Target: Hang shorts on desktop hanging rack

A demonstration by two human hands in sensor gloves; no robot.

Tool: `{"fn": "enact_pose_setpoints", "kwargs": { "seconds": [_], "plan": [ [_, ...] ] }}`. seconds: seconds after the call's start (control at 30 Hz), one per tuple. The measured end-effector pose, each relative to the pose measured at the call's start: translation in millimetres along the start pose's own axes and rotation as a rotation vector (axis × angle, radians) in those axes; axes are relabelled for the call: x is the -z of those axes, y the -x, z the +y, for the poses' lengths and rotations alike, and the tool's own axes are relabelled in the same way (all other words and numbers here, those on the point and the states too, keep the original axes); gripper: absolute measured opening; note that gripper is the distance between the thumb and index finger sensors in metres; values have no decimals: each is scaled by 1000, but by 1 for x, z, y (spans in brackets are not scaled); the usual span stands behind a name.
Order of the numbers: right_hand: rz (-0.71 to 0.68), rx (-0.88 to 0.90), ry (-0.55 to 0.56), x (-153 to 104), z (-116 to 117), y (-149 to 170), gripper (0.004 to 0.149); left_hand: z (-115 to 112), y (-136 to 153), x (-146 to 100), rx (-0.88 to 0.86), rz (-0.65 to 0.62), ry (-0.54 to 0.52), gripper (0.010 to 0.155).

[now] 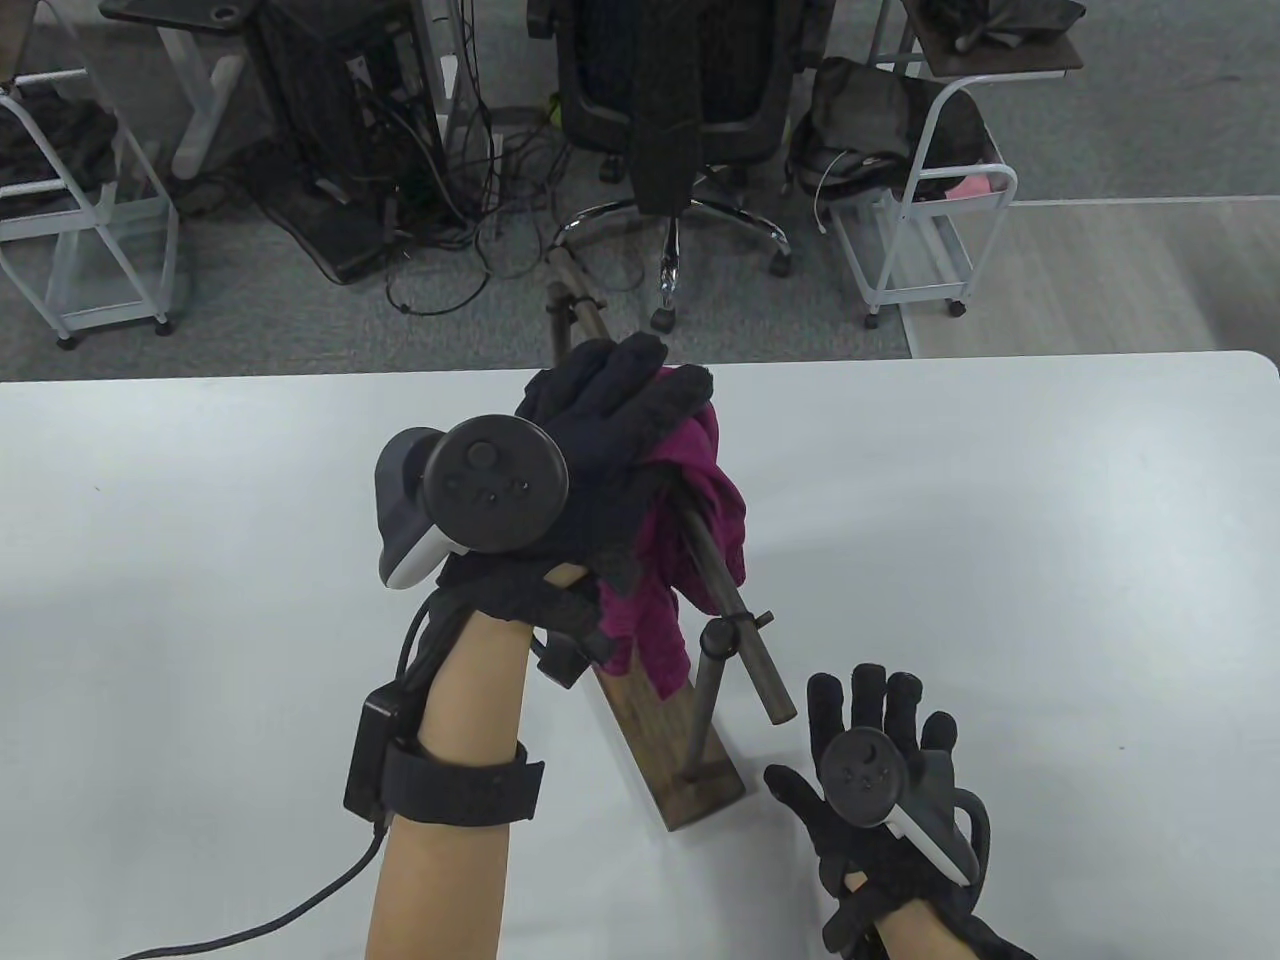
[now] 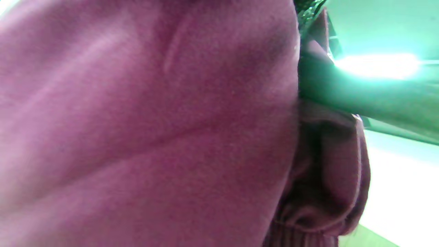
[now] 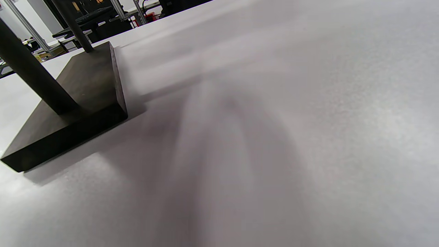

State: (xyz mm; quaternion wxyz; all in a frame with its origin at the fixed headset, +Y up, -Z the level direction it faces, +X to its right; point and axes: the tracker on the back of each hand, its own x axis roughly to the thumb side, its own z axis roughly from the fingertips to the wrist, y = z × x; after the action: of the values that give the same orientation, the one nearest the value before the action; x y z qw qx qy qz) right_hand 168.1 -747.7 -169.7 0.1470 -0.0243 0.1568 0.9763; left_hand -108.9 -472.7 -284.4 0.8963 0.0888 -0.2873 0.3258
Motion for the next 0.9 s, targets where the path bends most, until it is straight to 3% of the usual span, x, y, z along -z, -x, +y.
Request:
{"fn": "enact_pose_setpoints", "kwargs": {
  "seconds": [0.17, 0.33, 0.57, 0.9],
  "plan": [
    [9, 0, 1, 0, 0, 0, 83, -1, 10, -13, 61, 9, -40, 66],
    [25, -1, -5, -1, 0, 1, 83, 1, 19, -17, 48, 33, 9, 70],
    [44, 5, -11, -1, -1, 2, 83, 3, 20, -24, 199, 42, -1, 79],
    [62, 8, 23, -3, -6, 5, 83, -15, 45, -51, 136, 72, -18, 88]
  ]
}}
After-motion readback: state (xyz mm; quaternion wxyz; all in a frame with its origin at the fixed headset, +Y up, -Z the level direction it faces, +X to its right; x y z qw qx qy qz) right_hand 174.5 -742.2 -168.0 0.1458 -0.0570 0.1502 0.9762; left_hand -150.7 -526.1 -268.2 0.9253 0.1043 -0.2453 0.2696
